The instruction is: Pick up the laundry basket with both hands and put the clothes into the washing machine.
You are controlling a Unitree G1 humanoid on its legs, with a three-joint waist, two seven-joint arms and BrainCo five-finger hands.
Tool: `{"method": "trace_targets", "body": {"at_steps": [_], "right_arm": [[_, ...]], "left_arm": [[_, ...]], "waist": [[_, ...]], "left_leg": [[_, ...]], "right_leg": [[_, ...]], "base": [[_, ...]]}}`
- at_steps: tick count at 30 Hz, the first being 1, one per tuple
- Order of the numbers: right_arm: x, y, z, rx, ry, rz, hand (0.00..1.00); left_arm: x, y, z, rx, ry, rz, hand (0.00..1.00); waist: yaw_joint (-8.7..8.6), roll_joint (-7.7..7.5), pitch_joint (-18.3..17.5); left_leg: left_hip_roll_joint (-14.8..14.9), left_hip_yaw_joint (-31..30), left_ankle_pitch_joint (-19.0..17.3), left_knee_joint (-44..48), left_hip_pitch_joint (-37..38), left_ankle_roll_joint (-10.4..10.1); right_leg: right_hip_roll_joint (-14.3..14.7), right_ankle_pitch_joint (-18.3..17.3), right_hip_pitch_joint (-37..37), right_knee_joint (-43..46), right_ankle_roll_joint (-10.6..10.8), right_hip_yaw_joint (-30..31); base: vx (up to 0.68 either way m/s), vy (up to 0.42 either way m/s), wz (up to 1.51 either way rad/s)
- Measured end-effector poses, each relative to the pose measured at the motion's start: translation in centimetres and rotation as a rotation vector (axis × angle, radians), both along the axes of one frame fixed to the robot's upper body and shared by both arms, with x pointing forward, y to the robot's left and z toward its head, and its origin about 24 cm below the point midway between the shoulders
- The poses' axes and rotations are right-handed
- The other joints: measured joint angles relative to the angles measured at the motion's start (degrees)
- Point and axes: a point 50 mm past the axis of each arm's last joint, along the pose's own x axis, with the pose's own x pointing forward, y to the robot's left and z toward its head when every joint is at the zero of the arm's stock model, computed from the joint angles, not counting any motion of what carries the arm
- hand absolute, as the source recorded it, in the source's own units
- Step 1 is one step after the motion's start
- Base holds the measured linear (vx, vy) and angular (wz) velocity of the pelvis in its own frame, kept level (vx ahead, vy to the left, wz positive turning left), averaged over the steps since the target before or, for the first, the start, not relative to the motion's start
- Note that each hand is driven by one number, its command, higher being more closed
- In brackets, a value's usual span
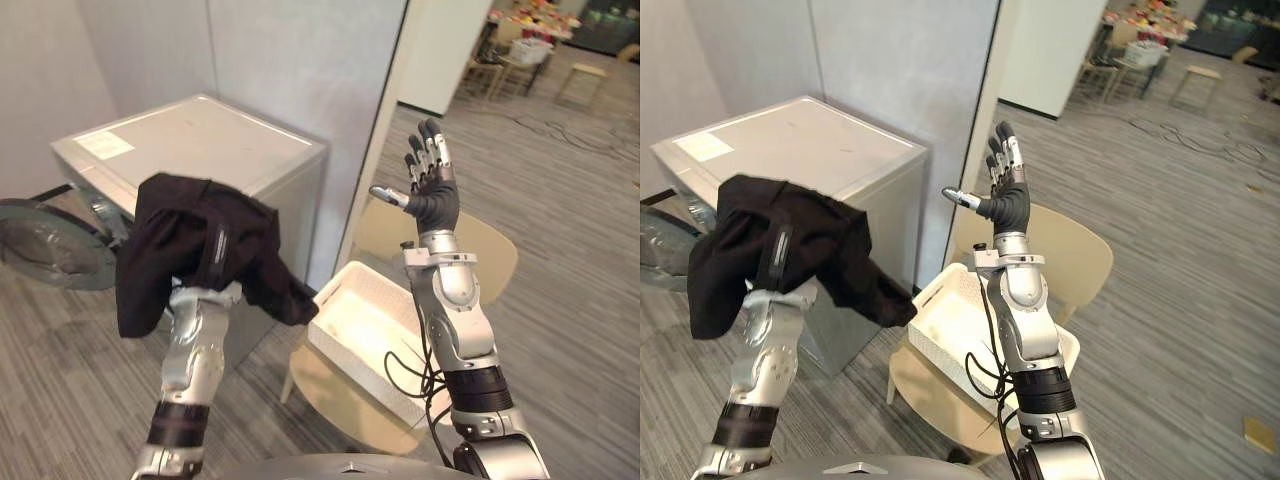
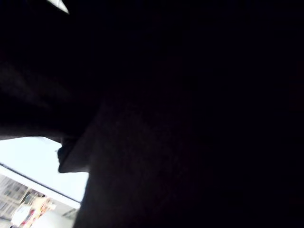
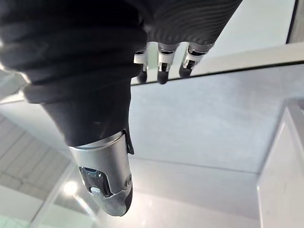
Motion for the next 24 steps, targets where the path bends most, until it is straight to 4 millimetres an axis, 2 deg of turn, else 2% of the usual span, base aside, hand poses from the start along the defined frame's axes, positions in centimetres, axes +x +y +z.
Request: {"method": "trace_targets", "body": {"at_steps": [3, 5, 6, 7, 8, 9, 10, 11, 12, 13, 14, 15, 16, 17, 18, 20, 21, 22, 23, 24], "right_arm": [[0.1, 0.5, -0.1, -0.002, 0.003, 0.022, 0.0], [0.5, 0.7, 0.6, -0.003, -0.016, 0.031, 0.0], [0.7, 0.7, 0.8, -0.003, -0.021, 0.032, 0.0], [1.0, 0.7, 1.1, -0.009, -0.032, 0.014, 0.0], [1.1, 0.2, 1.7, -0.021, -0.055, -0.039, 0.0], [1.0, -0.4, 2.5, 0.0, -0.089, -0.108, 0.0], [0.6, -0.7, 4.2, 0.011, -0.163, -0.168, 0.0], [0.3, -0.9, 4.9, 0.011, -0.197, -0.191, 0.0], [-0.2, -1.0, 5.8, 0.006, -0.246, -0.223, 0.0], [-1.1, -1.2, 6.7, 0.005, -0.306, -0.251, 0.0], [-1.6, -1.3, 7.1, 0.013, -0.337, -0.264, 0.0], [-2.3, -1.7, 7.6, 0.017, -0.384, -0.296, 0.0], [-2.7, -1.9, 7.8, 0.016, -0.404, -0.307, 0.0], [-3.0, -1.9, 7.8, 0.016, -0.408, -0.308, 0.0], [-3.5, -2.0, 7.4, 0.025, -0.407, -0.312, 0.0], [-3.8, -2.1, 6.2, 0.017, -0.357, -0.307, 0.0], [-3.8, -2.2, 6.1, 0.014, -0.352, -0.306, 0.0], [-3.8, -2.3, 5.6, 0.008, -0.332, -0.305, 0.0], [-3.9, -2.3, 5.3, 0.014, -0.318, -0.308, 0.0], [-4.0, -2.4, 5.0, 0.016, -0.307, -0.313, 0.0]], "left_arm": [[-1.6, 1.5, 0.0, 0.025, -0.01, 0.073, 1.0], [-1.8, 2.2, 0.5, 0.022, -0.035, 0.102, 1.0], [-1.9, 2.2, 0.7, 0.021, -0.04, 0.106, 1.0], [-1.9, 2.4, 0.9, 0.022, -0.047, 0.116, 1.0], [-1.9, 2.5, 1.2, 0.026, -0.06, 0.122, 1.0], [-2.1, 2.8, 1.6, 0.042, -0.082, 0.147, 1.0], [-2.4, 3.2, 2.1, 0.037, -0.11, 0.186, 1.0], [-2.5, 3.1, 2.1, 0.025, -0.111, 0.197, 1.0], [-2.7, 2.9, 1.8, 0.009, -0.098, 0.207, 1.0], [-2.8, 2.4, 1.6, -0.003, -0.09, 0.198, 1.0], [-2.8, 2.2, 1.5, -0.002, -0.086, 0.188, 1.0], [-2.9, 2.1, 1.4, 0.015, -0.082, 0.177, 1.0], [-3.1, 1.8, 1.0, 0.01, -0.066, 0.167, 1.0], [-3.3, 1.7, 0.7, 0.005, -0.05, 0.167, 1.0], [-3.4, 1.6, 0.1, 0.007, -0.023, 0.16, 1.0], [-3.6, 1.4, -1.7, 0.01, 0.059, 0.153, 1.0], [-3.6, 1.4, -1.9, 0.01, 0.069, 0.152, 1.0], [-4.0, 1.3, -2.6, 0.013, 0.1, 0.148, 1.0], [-4.4, 1.4, -3.0, 0.024, 0.122, 0.145, 1.0], [-4.5, 1.3, -3.3, 0.023, 0.133, 0.139, 1.0]], "waist": [[1.88, 1.13, 0.0], [2.1, 2.14, 0.6], [2.09, 2.29, 0.8], [2.16, 2.45, 1.0], [1.82, 2.18, 1.0], [2.56, 1.4, 1.2], [3.07, 1.85, 2.1], [3.42, 2.48, 2.6], [3.38, 3.7, 3.1], [2.24, 5.27, 3.6], [1.46, 4.65, 3.7], [0.48, 2.27, 3.9], [1.23, 2.26, 4.4], [1.28, 2.93, 4.4], [1.15, 2.92, 4.9], [1.02, 2.23, 5.4], [0.98, 2.28, 5.4], [0.99, 2.26, 5.8], [1.11, 2.31, 6.9], [0.96, 2.46, 7.3]], "left_leg": [[1.5, -3.0, -2.8, 6.7, -4.9, -0.2], [1.7, -8.0, -2.2, 9.3, -9.4, -0.3], [1.8, -7.8, -1.3, 9.1, -10.0, -0.1], [1.9, -7.3, 0.4, 8.9, -11.2, 0.9], [2.3, -3.9, 2.1, 7.7, -12.2, 3.7], [4.5, 4.2, 1.5, 6.4, -11.4, 8.4], [9.1, 11.4, -1.6, 14.0, -14.2, 9.6], [11.0, 13.8, -2.6, 19.2, -15.7, 10.5], [12.5, 16.9, -2.4, 26.2, -16.2, 12.3], [12.2, 17.7, 0.0, 24.5, -16.2, 11.1], [10.6, 17.0, 0.9, 21.4, -16.1, 9.9], [7.9, 18.2, -0.1, 16.9, -14.2, 11.0], [10.3, 22.6, -3.1, 22.8, -14.4, 10.5], [10.8, 23.2, -3.8, 23.2, -13.8, 8.7], [9.6, 21.9, -3.1, 21.5, -14.9, 5.7], [4.9, 18.9, -2.9, 19.8, -17.5, 7.2], [4.4, 18.7, -3.0, 19.8, -17.5, 7.4], [2.9, 17.8, -3.6, 19.9, -17.7, 8.4], [0.9, 16.9, -4.3, 20.2, -17.9, 9.4], [-0.2, 16.1, -4.8, 20.2, -17.8, 10.0]], "right_leg": [[1.0, -0.7, 0.1, 0.4, -0.6, -2.2], [1.3, -0.9, 0.2, 0.9, -1.0, -7.1], [1.2, -1.2, 0.2, 1.2, -1.5, -8.2], [0.9, -2.7, 0.3, 1.9, -2.2, -10.0], [0.7, -4.1, 0.4, 2.4, -2.8, -11.3], [0.4, -4.3, 0.4, 2.6, -3.8, -12.6], [-0.3, -4.6, 0.4, 3.4, -3.8, -15.8], [-0.5, -4.8, 0.5, 4.2, -3.9, -17.0], [-0.8, -5.1, 1.2, 5.7, -3.4, -18.8], [-0.6, -7.3, 2.0, 8.0, -2.5, -20.9], [-1.4, -8.5, 2.0, 8.4, -2.4, -21.7], [-3.7, -8.3, 1.4, 7.8, -2.4, -23.1], [-3.8, -7.5, 1.7, 8.1, -2.8, -25.5], [-3.5, -7.3, 1.8, 8.1, -2.4, -26.2], [-4.5, -7.0, 1.7, 8.6, -2.3, -27.8], [-7.6, -6.4, 1.7, 9.4, -1.7, -31.0], [-7.9, -6.4, 1.8, 9.6, -1.6, -31.4], [-10.0, -6.5, 1.8, 11.4, -1.5, -32.2], [-12.5, -7.8, 1.7, 14.8, -2.4, -32.2], [-13.5, -9.2, 1.6, 16.5, -4.6, -31.4]], "base": [[-0.05, -0.022, 0.42], [-0.1, -0.034, 0.98], [-0.15, -0.048, 0.95], [-0.13, -0.037, 1.17], [-0.12, -0.056, 1.43], [-0.07, -0.013, 1.54], [-0.04, -0.008, 1.06], [-0.04, 0.109, 0.91], [0.0, 0.122, 1.05], [-0.01, 0.15, 1.28], [-0.04, 0.156, 1.55], [-0.09, 0.161, 1.28], [-0.09, 0.148, 1.03], [-0.07, 0.14, 0.86], [-0.06, 0.209, 0.75], [-0.08, 0.296, 0.92], [-0.05, 0.268, 0.8], [-0.01, 0.253, 0.5], [-0.02, 0.319, 0.56], [-0.03, 0.322, 0.81]]}}
